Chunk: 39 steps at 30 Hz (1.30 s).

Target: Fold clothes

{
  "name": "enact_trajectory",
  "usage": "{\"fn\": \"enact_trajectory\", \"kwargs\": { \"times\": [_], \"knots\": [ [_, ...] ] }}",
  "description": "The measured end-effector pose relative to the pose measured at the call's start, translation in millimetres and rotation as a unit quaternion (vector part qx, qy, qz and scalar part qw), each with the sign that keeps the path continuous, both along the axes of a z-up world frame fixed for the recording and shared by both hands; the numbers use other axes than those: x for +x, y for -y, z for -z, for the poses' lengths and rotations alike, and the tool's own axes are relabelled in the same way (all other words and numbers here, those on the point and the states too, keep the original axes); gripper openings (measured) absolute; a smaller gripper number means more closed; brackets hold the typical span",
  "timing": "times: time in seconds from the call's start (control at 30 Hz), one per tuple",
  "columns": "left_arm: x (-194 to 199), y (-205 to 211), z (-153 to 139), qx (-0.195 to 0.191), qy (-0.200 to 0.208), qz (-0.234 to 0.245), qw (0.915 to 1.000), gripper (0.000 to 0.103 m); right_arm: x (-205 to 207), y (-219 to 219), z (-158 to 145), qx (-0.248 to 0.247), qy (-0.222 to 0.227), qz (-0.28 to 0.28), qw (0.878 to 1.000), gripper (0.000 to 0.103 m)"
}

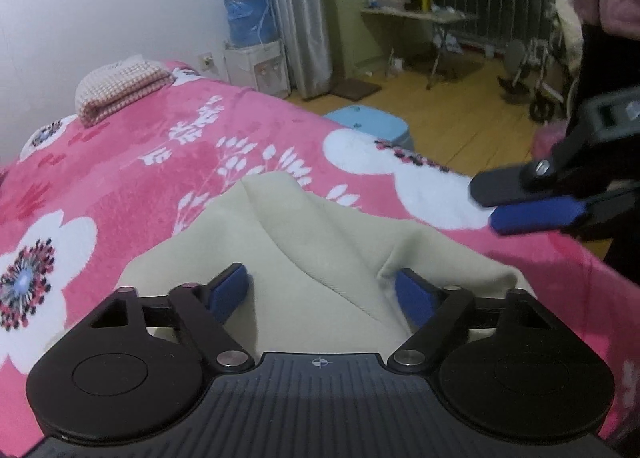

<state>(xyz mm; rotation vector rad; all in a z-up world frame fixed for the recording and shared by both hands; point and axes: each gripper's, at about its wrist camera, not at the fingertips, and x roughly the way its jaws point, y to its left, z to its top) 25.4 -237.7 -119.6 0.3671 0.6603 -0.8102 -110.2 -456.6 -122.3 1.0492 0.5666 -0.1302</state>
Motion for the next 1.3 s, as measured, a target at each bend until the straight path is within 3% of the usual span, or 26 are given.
{"fn": "enact_trajectory", "kwargs": {
  "times": [0.17,0.23,0.33,0.37,0.4,0.5,0.6,0.77,1.0,1.13,1.3],
  "knots": [
    [12.7,-12.6,-3.4,-0.043,-0.037,-0.018,0.9982,0.069,17.8,7.0,7.7,0.019,0.004,-0.033,0.999,0.039],
    [18.3,-16.0,-3.8,-0.058,-0.052,-0.024,0.9967,0.063,27.9,7.1,9.8,0.017,-0.001,-0.051,0.999,0.038],
    [26.4,-25.5,-3.7,-0.09,-0.084,-0.04,0.9916,0.051,38.1,4.2,13.7,0.023,-0.004,-0.074,0.997,0.03],
    [28.5,-29.1,-3.0,-0.101,-0.093,-0.044,0.9895,0.045,39.2,3.2,14.6,0.023,-0.005,-0.076,0.997,0.016],
    [30.6,-32.7,-2.1,-0.112,-0.102,-0.048,0.9873,0.039,38.8,2.4,14.7,0.024,-0.001,-0.077,0.997,0.011],
    [33.6,-41.5,0.5,-0.136,-0.117,-0.053,0.9823,0.02,36.6,0.0,13.0,0.027,0.012,-0.084,0.996,0.009],
    [34.1,-50.6,1.0,-0.168,-0.129,-0.059,0.9755,0.013,38.4,-1.4,8.5,0.03,0.026,-0.096,0.995,0.008],
    [34.6,-68.3,-2.1,-0.227,-0.148,-0.063,0.9605,0.011,49.2,-10.0,-1.0,0.014,0.035,-0.128,0.991,0.008],
    [39.2,-71.0,1.9,-0.246,-0.16,-0.069,0.9536,0.011,76.6,-33.1,-2.2,-0.06,0.007,-0.173,0.983,0.009],
    [40.4,-69.5,7.5,-0.24,-0.16,-0.069,0.9552,0.013,75.7,-42.3,-3.0,-0.091,0.008,-0.183,0.979,0.011],
    [36.4,-66.3,9.2,-0.229,-0.144,-0.063,0.9606,0.016,32.1,-7.1,-14.2,-0.038,0.045,-0.1,0.993,0.014]
  ]
}}
